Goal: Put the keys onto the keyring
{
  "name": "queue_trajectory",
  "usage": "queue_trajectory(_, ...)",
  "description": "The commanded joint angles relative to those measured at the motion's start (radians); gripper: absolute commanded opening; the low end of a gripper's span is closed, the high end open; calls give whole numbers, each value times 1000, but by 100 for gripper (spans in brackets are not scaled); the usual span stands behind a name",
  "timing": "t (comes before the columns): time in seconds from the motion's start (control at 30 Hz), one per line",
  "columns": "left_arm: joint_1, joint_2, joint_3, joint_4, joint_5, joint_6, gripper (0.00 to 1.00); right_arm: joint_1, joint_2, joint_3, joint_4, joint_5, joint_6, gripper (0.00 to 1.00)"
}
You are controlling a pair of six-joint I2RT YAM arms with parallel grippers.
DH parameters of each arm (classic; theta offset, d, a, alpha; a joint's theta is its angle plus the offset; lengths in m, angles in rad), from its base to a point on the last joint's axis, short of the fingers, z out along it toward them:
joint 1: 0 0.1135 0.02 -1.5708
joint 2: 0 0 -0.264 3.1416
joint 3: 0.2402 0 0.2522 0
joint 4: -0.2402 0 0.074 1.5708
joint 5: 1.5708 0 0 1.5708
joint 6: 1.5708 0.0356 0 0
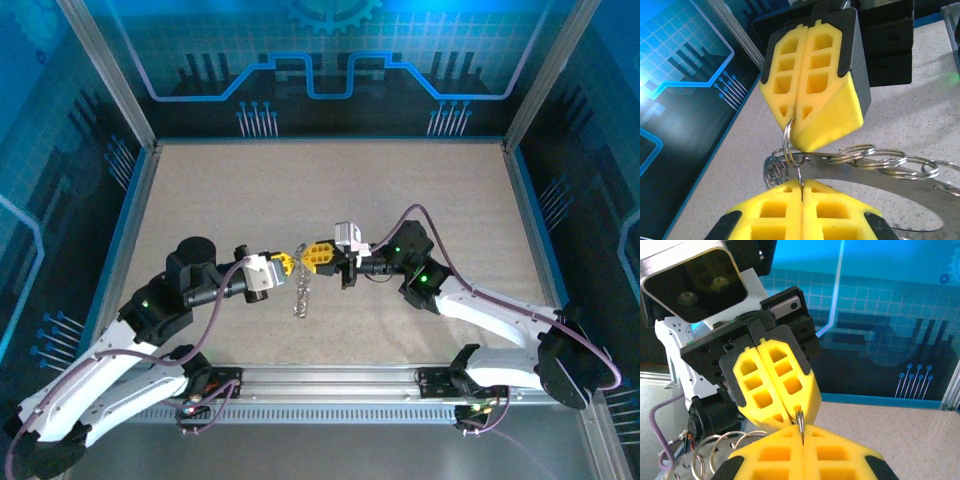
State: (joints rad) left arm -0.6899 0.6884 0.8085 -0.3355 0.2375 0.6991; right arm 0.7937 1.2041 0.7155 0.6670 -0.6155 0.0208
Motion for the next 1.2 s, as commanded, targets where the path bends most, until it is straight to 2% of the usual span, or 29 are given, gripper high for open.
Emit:
queue_trajectory(0.0,2,10,-22,-22,64,10,0,5,-10,43,95,64,33,0)
queue_trajectory(0.17,2,48,0,-12,145,-32,0,25,13,44,114,77,36,0)
queue_trajectory(0.33,1,49,-4,6,107,-27,0,49,32,44,127,121,65,0)
queue_trajectory(0.5,1,45,-4,32,99,-45,0,96,43,48,112,229,97,0)
queue_trajectory(0.63,1,21,-19,78,83,-103,15,106,42,33,111,268,80,0)
queue_trajectory(0.77,2,-37,2,-9,34,-136,18,101,27,18,121,252,72,0)
queue_trajectory(0.97,1,-120,17,-119,-59,-134,32,78,10,3,145,192,68,0)
queue_trajectory(1.17,4,-132,26,-197,-156,-37,25,50,-8,-2,147,133,42,0)
